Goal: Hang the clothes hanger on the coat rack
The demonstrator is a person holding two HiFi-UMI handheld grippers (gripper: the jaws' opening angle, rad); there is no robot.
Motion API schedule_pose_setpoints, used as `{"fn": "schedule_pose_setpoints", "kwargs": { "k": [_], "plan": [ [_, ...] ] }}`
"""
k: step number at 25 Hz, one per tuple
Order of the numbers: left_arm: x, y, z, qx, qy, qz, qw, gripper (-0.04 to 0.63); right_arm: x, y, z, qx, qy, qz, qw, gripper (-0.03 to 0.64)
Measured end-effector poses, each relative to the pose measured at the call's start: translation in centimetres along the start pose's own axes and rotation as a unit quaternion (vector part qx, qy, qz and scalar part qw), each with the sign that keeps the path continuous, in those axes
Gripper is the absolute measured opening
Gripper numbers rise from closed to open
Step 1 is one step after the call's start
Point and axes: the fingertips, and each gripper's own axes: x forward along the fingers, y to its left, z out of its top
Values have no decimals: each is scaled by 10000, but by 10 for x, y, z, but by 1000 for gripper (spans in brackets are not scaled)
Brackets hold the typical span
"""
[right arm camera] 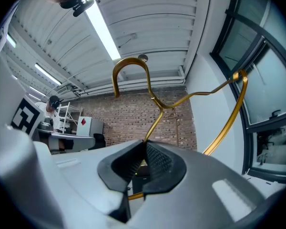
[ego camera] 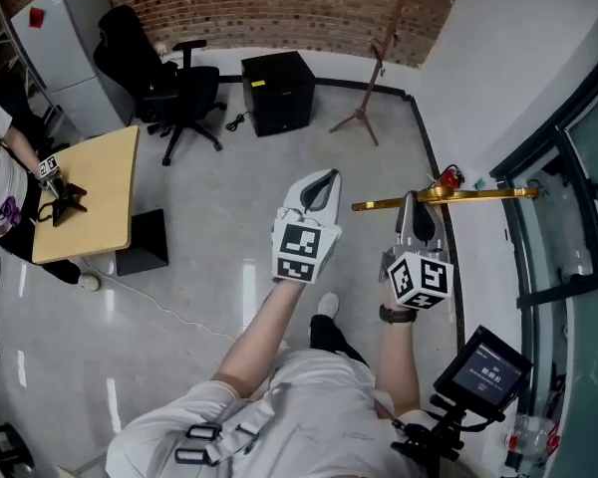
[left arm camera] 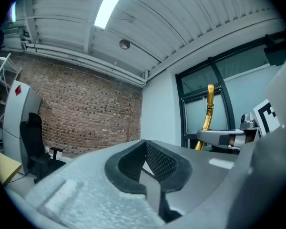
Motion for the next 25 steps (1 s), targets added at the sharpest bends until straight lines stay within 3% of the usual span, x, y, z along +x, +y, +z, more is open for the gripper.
{"fn": "schedule_pose_setpoints", "kwargs": {
  "k": [5,11,18,22,25],
  "plan": [
    [53,25,-10,131,186,213,9995,0,72,-10,-17,287,-10,362,9989,14],
    [142,26,14,322,40,283,9991,0,147,-52,14,101,-349,682,9970,12],
    [221,18,8,420,-58,286,9987,0,200,-120,-4,213,-308,381,9986,9],
    [243,17,-33,410,387,160,9983,0,216,-138,-52,593,202,410,9972,8],
    [277,30,-45,286,407,118,9987,0,237,-148,-67,569,340,424,9969,8]
  ]
}}
